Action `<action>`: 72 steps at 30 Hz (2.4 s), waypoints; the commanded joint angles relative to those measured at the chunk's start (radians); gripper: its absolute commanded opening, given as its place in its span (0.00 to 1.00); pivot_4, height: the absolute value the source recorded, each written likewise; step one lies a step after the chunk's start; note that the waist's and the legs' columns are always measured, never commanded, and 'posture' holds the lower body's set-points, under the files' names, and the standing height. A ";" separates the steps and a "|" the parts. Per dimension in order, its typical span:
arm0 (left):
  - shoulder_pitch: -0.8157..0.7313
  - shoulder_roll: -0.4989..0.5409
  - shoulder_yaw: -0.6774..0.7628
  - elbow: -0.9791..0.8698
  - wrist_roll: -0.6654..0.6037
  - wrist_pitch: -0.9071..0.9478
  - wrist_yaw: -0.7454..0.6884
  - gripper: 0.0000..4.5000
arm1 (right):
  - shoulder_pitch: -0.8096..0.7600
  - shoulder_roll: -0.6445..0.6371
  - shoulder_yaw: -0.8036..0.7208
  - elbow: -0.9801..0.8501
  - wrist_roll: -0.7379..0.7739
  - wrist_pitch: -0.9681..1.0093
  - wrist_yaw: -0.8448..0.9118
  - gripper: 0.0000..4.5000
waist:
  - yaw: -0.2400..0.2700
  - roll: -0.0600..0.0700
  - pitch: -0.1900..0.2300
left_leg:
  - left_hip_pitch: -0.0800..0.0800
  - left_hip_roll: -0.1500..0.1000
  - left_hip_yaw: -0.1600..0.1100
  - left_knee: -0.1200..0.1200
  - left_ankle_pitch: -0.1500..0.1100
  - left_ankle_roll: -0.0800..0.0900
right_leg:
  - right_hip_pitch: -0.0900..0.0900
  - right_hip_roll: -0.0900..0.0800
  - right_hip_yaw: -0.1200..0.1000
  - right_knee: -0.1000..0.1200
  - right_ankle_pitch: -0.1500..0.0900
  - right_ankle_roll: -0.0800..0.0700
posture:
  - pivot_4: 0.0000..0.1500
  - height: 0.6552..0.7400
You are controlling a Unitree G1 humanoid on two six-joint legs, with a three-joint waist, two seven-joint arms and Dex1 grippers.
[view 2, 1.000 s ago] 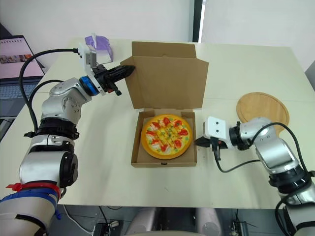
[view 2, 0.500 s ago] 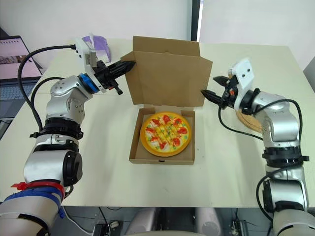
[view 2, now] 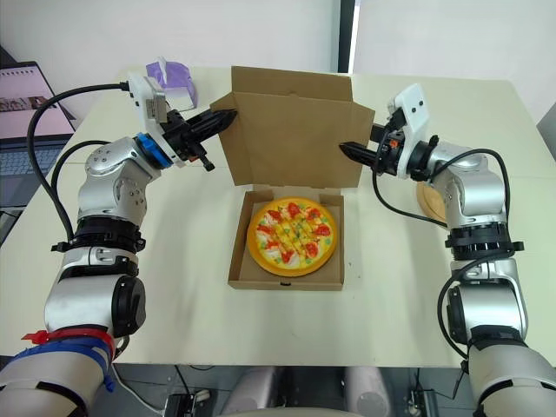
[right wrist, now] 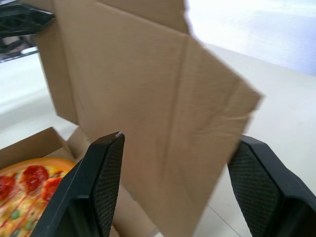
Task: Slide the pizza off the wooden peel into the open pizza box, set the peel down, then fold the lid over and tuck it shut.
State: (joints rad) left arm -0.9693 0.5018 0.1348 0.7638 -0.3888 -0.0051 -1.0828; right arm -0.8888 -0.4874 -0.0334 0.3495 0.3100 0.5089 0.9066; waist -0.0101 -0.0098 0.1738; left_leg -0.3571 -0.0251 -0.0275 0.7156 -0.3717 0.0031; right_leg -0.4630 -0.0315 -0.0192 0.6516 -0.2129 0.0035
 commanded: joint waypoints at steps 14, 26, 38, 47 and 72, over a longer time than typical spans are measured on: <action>-0.095 -0.058 -0.014 0.079 0.057 -0.037 0.019 0.00 | 0.021 -0.091 -0.042 -0.098 -0.023 0.010 -0.073 0.01 | 0.008 0.000 0.000 | -0.009 -0.002 0.003 0.014 0.000 0.000 | -0.011 -0.001 0.003 0.014 0.000 0.000 | 1.00 0.82; -0.156 -0.141 -0.010 0.053 0.082 0.024 0.088 0.00 | 0.153 -0.134 -0.065 -0.352 -0.024 0.103 -0.203 0.01 | 0.002 0.000 0.000 | -0.010 -0.002 0.004 0.014 -0.001 0.002 | -0.012 -0.001 0.004 0.015 0.000 0.000 | 1.00 0.82; 0.003 -0.140 0.005 -0.204 0.029 0.129 0.121 0.00 | 0.197 -0.099 -0.157 -0.426 0.067 0.155 -0.275 0.10 | 0.008 0.000 0.000 | -0.010 -0.002 0.004 0.015 -0.001 0.002 | -0.012 -0.001 0.005 0.016 0.000 0.000 | 1.00 0.82; -0.015 -0.140 0.009 -0.162 0.036 0.117 0.131 0.00 | 0.170 -0.088 -0.176 -0.410 0.122 0.167 -0.273 0.45 | 0.007 0.000 0.000 | -0.010 -0.002 0.004 0.016 -0.001 0.002 | -0.011 -0.001 0.005 0.016 0.000 0.000 | 1.00 0.82; -0.041 -0.165 -0.017 -0.160 0.088 0.077 0.233 0.00 | 0.067 -0.086 -0.051 -0.243 -0.020 -0.013 -0.297 0.00 | 0.006 0.000 0.000 | -0.009 -0.002 0.005 0.016 -0.001 0.002 | -0.011 -0.001 0.006 0.018 0.000 0.000 | 1.00 0.82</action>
State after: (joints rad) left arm -0.9742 0.3417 0.1161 0.6118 -0.3065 0.1102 -0.8599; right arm -0.7767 -0.5680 -0.0810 0.0859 0.3129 0.5551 0.6050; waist -0.0045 -0.0100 0.1737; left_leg -0.3658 -0.0275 -0.0224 0.7318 -0.3725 0.0049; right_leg -0.4744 -0.0326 -0.0132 0.6691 -0.2126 0.0036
